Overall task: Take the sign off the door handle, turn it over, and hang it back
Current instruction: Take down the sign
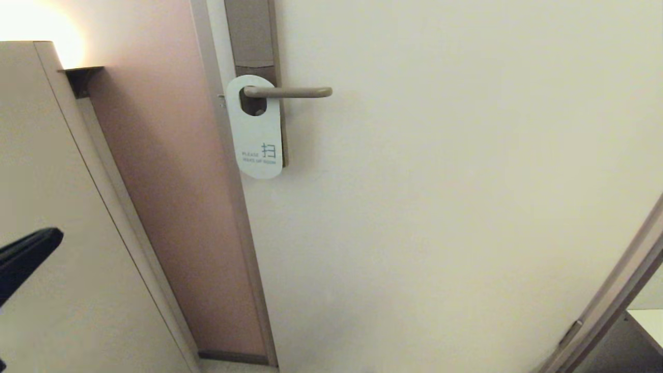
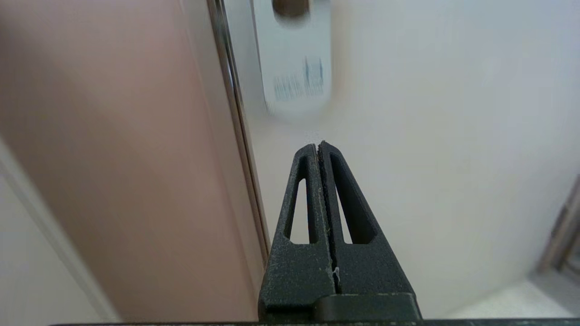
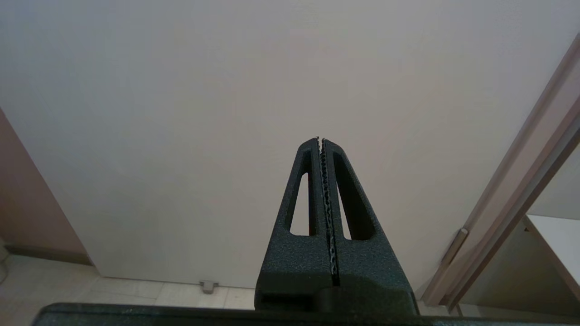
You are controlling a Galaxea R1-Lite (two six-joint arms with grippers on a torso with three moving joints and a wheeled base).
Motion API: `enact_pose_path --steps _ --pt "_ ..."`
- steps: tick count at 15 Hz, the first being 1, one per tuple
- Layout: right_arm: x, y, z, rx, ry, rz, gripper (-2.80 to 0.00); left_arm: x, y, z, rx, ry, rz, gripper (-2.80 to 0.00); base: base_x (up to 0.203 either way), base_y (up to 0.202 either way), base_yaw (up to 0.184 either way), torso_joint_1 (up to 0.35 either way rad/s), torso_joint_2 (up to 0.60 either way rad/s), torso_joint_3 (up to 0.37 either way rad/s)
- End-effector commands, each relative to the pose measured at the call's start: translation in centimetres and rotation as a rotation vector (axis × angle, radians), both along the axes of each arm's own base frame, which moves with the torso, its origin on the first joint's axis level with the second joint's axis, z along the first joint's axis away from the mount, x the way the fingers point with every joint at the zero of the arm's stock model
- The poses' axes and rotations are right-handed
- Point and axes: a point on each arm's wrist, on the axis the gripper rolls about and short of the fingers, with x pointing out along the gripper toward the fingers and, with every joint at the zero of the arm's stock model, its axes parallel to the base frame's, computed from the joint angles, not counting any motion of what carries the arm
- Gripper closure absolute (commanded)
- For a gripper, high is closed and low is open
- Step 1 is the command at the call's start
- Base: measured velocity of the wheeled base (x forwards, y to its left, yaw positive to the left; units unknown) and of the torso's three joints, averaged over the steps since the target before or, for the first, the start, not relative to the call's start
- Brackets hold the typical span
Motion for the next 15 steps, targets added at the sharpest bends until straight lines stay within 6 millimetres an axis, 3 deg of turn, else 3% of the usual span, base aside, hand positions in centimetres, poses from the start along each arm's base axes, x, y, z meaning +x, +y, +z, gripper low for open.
enact_pose_path --steps 1,6,11,15 --pt "0.0 0.0 0.0 0.0 0.001 0.0 0.0 -2.2 0.5 -1.7 -0.005 -0.039 0.026 0.0 0.0 0.0 0.0 0.0 0.0 0.0" --pt "0.0 0.0 0.0 0.0 0.001 0.001 0.0 -4.7 1.1 -7.9 0.008 0.015 0.145 0.0 0.0 0.0 0.0 0.0 0.0 0.0" --pt "0.0 0.0 0.0 0.0 0.001 0.0 0.0 -6.7 1.1 -11.2 0.016 0.092 0.194 0.0 0.0 0.0 0.0 0.0 0.0 0.0" --pt "0.0 0.0 0.0 0.0 0.001 0.0 0.0 -7.7 1.3 -12.3 0.01 0.079 0.297 0.0 0.0 0.0 0.0 0.0 0.0 0.0"
